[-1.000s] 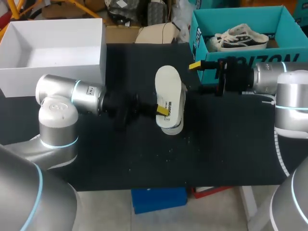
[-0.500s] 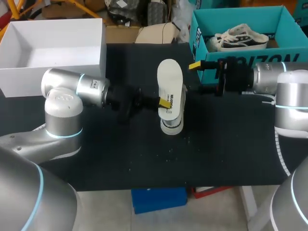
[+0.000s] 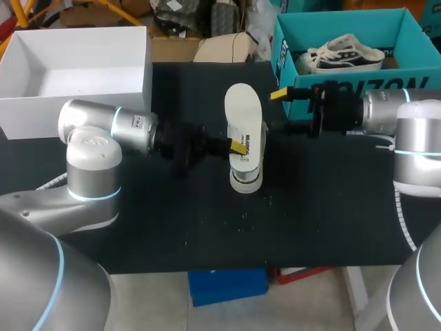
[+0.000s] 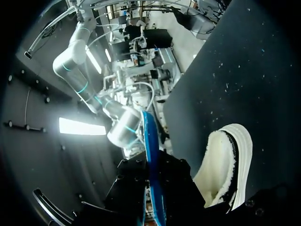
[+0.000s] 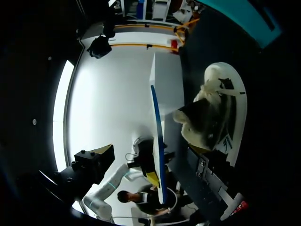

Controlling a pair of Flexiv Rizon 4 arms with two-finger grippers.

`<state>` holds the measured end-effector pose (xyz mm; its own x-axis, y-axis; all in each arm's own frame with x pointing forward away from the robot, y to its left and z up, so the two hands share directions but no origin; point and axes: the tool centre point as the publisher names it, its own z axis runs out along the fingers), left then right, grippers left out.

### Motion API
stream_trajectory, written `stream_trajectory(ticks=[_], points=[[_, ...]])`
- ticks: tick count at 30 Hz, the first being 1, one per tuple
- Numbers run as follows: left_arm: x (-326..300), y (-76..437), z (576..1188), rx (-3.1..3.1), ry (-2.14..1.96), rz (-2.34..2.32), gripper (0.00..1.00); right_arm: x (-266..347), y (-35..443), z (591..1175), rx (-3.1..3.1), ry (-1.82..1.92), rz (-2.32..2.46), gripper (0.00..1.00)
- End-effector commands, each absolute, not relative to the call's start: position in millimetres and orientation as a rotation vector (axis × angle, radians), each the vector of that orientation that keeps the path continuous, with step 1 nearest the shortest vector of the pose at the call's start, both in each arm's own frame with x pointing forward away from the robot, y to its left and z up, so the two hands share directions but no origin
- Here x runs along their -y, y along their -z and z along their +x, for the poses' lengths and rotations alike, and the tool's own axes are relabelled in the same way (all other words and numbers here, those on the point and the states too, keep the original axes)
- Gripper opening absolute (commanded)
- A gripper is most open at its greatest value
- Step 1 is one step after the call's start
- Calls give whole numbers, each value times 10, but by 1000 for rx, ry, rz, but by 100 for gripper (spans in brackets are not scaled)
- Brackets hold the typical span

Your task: Take the shoe out of the shoebox, open the shoe tongue, remove and reinsert the insole, then place the shoe into the shoebox

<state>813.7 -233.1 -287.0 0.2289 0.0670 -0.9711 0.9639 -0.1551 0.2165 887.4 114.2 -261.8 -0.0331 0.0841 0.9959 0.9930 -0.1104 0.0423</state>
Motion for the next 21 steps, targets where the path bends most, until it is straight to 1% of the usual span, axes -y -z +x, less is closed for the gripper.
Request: stream_trajectory(ticks=[1, 5, 6, 7, 8, 9, 10, 12, 13, 14, 17, 18, 20, 21], points=[[2335, 2874, 8128, -1027, 1096, 1476, 0, -1141, 2600, 8900, 1288, 1281, -1307, 100], [2335, 2874, 8128, -1027, 1096, 1476, 0, -1218, 2607, 8892, 1329, 1280, -1272, 100], [2335, 2874, 8128, -1027, 1096, 1476, 0, -1245, 2617, 8888, 1337, 1281, -1258, 94], [2335, 2874, 8128, -1027, 1096, 1476, 0, -1271, 2635, 8882, 1341, 1275, -1251, 94], [2335, 2874, 8128, -1027, 1096, 1476, 0, -1298, 2650, 8876, 1344, 1270, -1243, 97], [2335, 2874, 8128, -1027, 1096, 1476, 0, -1328, 2662, 8866, 1348, 1264, -1230, 95], [2335, 2874, 8128, -1027, 1096, 1476, 0, -1357, 2679, 8857, 1354, 1257, -1222, 90], [2335, 2874, 8128, -1027, 1096, 1476, 0, -1407, 2715, 8840, 1356, 1244, -1215, 84], [2335, 2874, 8128, -1027, 1096, 1476, 0, -1433, 2726, 8825, 1355, 1241, -1214, 72], [2335, 2874, 8128, -1027, 1096, 1476, 0, -1455, 2736, 8814, 1354, 1237, -1212, 62], [2335, 2874, 8128, -1027, 1096, 1476, 0, -1528, 2763, 8778, 1352, 1229, -1202, 58], [2335, 2874, 8128, -1027, 1096, 1476, 0, -1553, 2772, 8767, 1351, 1228, -1200, 54], [2335, 2874, 8128, -1027, 1096, 1476, 0, -1599, 2791, 8751, 1353, 1218, -1194, 50], [2335, 2874, 8128, -1027, 1096, 1476, 0, -1616, 2800, 8746, 1355, 1214, -1192, 50]])
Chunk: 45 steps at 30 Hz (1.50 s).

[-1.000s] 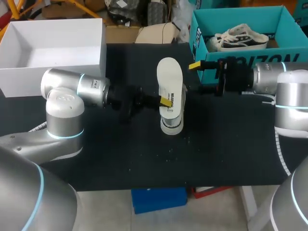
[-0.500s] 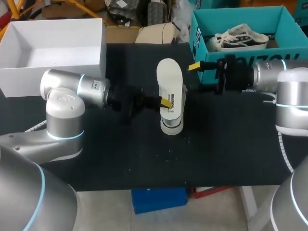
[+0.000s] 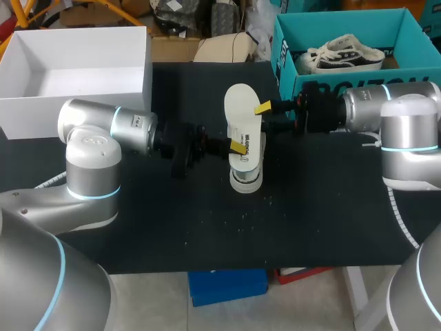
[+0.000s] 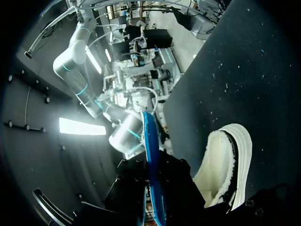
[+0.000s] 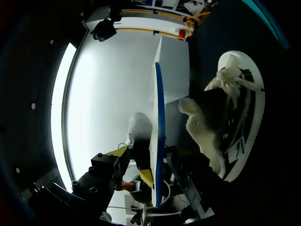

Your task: Take the shoe out of the shoebox, open the shoe tongue, remove and reinsert the insole, then place the shoe into the shoebox

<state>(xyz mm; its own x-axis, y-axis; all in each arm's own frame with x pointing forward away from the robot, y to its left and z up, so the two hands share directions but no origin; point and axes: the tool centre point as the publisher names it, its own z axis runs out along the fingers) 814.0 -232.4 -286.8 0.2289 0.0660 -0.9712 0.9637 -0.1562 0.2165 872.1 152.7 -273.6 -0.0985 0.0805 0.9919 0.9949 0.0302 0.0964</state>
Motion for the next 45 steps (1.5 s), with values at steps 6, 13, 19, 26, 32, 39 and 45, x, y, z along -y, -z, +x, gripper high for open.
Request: stream_trajectory(ticks=[6, 13, 19, 26, 32, 39, 45], points=[[2335, 2874, 8128, -1027, 1096, 1476, 0, -1669, 2827, 8745, 1363, 1196, -1194, 46], [2335, 2874, 8128, -1027, 1096, 1476, 0, -1678, 2846, 8769, 1378, 1183, -1222, 8], [2300, 2835, 8142, -1104, 1024, 1487, 100, -1673, 2843, 8776, 1379, 1185, -1224, 0], [2021, 2631, 8151, -1522, 613, 1527, 100, -1673, 2843, 8776, 1379, 1185, -1224, 0], [1855, 2461, 8160, -1892, 101, 1616, 100, -1673, 2843, 8776, 1379, 1185, -1224, 0], [1998, 2357, 8216, -2006, -357, 1749, 100, -1673, 2843, 8776, 1379, 1185, -1224, 0], [2201, 2306, 8241, -2033, -442, 1841, 100, -1673, 2843, 8776, 1379, 1185, -1224, 0]])
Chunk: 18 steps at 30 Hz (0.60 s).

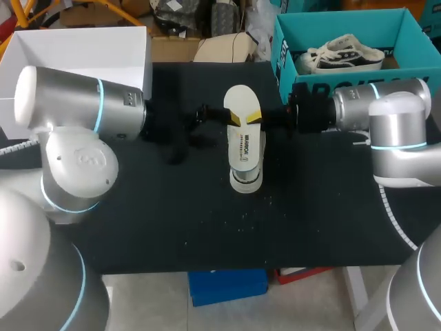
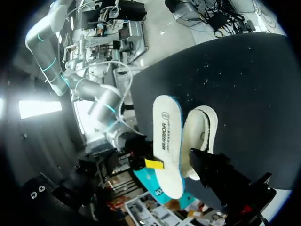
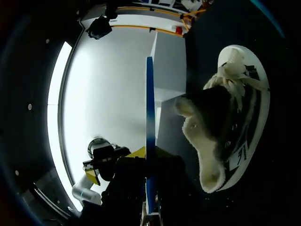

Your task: Take the shoe out of the shoebox, open the shoe tongue, remove and reinsert the insole, then place the shoe into the shoebox

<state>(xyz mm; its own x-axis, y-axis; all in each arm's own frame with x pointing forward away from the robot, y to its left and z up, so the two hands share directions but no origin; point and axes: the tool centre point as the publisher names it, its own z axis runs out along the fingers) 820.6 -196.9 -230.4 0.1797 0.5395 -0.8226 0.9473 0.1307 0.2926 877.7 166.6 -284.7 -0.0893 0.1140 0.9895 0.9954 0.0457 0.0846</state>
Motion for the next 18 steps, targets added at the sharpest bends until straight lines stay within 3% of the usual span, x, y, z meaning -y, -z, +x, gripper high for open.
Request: stream_trajectory(ticks=[1, 18], points=[[2224, 2294, 8235, -2037, -435, 1859, 100, -1673, 2843, 8776, 1379, 1185, -1224, 0], [2246, 1986, 7991, -1979, -306, 2154, 100, -1673, 2843, 8776, 1379, 1185, -1224, 0]])
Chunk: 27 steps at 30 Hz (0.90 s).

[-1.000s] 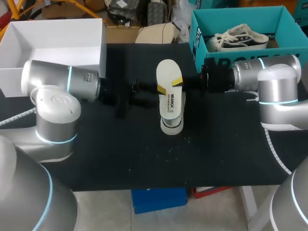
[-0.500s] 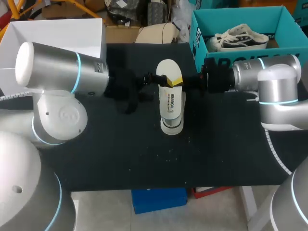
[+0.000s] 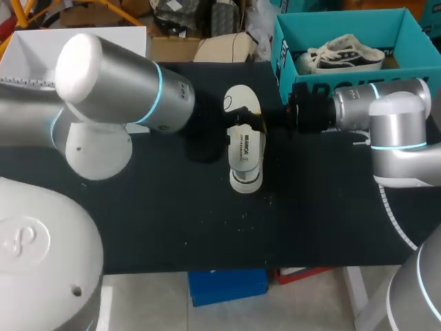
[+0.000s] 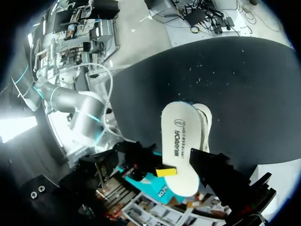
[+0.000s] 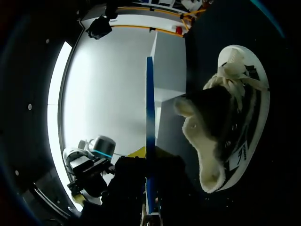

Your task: Take the shoe out of the shoebox, open the shoe tongue, remove and reinsert the insole, then place the shoe into the shoebox

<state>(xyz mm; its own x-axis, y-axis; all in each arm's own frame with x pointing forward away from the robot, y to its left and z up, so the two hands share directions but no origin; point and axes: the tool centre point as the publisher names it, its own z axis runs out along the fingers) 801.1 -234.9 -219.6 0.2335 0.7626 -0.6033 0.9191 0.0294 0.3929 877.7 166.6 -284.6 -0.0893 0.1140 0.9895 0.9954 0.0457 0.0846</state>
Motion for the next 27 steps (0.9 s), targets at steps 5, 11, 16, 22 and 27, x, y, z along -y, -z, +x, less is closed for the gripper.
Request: stream_trajectory(ticks=[5, 11, 16, 22, 27], points=[[2176, 1917, 7950, -1975, -224, 2195, 100, -1673, 2843, 8776, 1379, 1185, -1224, 0], [2142, 1878, 7905, -1962, -146, 2187, 100, -1673, 2843, 8776, 1379, 1185, -1224, 0], [2118, 1890, 7905, -1962, -104, 2151, 100, -1673, 2843, 8776, 1379, 1185, -1224, 0], [2094, 1905, 7922, -1964, -37, 2099, 100, -1673, 2843, 8776, 1379, 1185, -1224, 0], [2067, 1994, 7944, -1965, 69, 2051, 100, -1673, 2843, 8776, 1379, 1185, -1224, 0]])
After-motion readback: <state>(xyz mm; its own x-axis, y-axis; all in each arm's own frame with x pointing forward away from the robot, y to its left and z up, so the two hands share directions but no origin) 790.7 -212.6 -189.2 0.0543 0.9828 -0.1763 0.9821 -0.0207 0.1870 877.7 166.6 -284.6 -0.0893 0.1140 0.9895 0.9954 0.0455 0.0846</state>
